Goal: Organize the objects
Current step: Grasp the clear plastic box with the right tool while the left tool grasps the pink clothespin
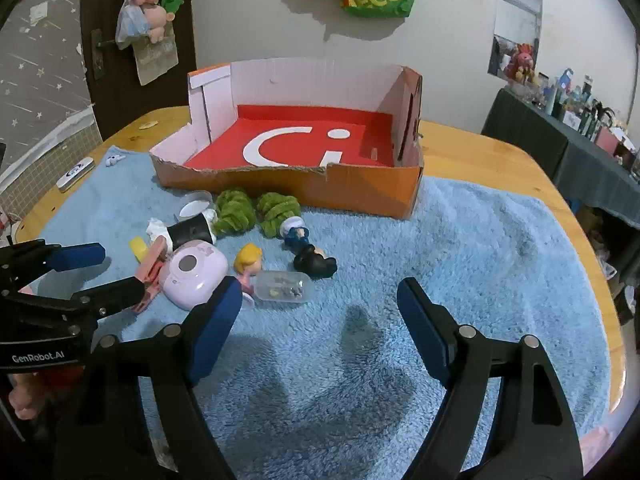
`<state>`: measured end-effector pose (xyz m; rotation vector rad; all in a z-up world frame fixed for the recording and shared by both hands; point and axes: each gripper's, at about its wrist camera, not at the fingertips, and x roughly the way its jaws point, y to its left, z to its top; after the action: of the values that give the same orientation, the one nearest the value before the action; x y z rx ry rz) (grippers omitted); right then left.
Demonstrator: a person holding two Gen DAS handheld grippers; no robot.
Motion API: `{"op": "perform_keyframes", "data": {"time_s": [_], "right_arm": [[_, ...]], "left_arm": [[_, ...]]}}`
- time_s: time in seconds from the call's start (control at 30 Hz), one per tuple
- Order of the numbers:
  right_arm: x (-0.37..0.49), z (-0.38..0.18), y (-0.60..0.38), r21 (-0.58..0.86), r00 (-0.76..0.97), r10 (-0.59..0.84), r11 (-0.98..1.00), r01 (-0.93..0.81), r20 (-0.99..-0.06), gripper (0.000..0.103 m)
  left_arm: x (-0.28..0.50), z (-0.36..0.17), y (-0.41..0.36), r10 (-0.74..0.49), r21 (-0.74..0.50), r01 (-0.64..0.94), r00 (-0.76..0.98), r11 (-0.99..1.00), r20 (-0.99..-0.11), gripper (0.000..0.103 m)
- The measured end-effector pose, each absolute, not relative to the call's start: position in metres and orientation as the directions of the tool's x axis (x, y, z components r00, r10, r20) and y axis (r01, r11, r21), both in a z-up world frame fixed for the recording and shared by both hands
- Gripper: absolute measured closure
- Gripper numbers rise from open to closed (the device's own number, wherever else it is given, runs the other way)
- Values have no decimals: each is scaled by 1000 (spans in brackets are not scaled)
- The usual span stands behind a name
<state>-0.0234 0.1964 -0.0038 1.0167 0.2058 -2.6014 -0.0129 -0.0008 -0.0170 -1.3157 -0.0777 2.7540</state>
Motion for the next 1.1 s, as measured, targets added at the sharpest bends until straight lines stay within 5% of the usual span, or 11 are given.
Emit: {"op": "perform_keyframes", "data": {"time_s": [0.4, 0.63, 0.8, 0.9, 1.1], "right_arm": [[-40, -12, 194, 64, -637, -308, -924, 376, -707, 37], [-46, -20, 192, 78, -610, -310, -924, 375, -729, 48], [-47, -23, 193, 99, -592, -326, -919, 383, -737, 66], [-45, -23, 193, 103, -587, -330, -917, 387, -739, 66], [-41, -20, 195, 114, -589, -344, -913, 392, -732, 67]], "left_arm": [[-25, -26, 7, 135, -99, -93, -591, -991, -796, 61], [-29, -28, 6, 150, -112, -102, -588, -989, -794, 65], [-29, -28, 7, 162, -120, -109, -589, -987, -792, 74], [-28, -27, 7, 176, -133, -117, -589, -984, -789, 85], [-26, -26, 9, 176, -126, -125, -592, -984, -787, 90]]}}
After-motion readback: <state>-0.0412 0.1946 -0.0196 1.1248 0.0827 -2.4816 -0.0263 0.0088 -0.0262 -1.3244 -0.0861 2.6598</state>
